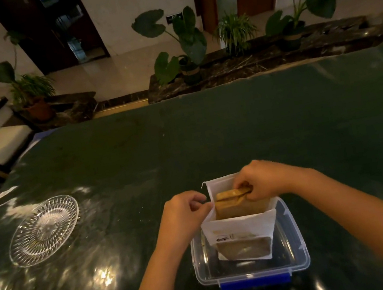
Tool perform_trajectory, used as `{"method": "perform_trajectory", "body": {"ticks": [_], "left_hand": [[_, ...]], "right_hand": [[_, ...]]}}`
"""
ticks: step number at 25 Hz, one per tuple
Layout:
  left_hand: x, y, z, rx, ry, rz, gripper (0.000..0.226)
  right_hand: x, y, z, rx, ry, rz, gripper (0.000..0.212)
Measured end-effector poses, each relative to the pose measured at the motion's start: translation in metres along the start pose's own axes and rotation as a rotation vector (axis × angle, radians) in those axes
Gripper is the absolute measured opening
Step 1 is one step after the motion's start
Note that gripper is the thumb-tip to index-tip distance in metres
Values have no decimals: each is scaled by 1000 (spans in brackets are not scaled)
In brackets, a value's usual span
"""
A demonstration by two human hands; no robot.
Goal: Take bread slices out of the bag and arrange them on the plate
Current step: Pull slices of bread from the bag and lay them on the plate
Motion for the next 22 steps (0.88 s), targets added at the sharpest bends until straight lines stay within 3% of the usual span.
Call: {"method": "perform_trajectory", "body": {"ticks": [4,7,11,13,16,22], "left_hand": [[30,-8,-1,-22,33,173,81],[49,-14,7,-96,94,235,92],[71,-23,11,-190,237,316,64],[79,-26,2,-161,309,351,44],[80,-29,-18,-75,428,345,32],[48,-21,-71,100,584,266,29]], "right_hand": [[-6,28,-43,41,-70,-63,15],[-13,43,-70,71,-95,-112,17],[-20,51,-104,85,-120,-182,19],[-25,51,-117,62,-136,-221,20],[-35,44,-134,70,-157,-270,23],[-34,33,-146,267,-920,-332,58]]}}
Point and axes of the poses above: each hand's wrist, its own y-axis away from the middle knuckle, its own z-axis out of the palm, x = y × z, the point moved 10 cm from there along -y, towards the middle knuckle, and after that the axes turned 4 degrees about -y, right-handed, at the moved point
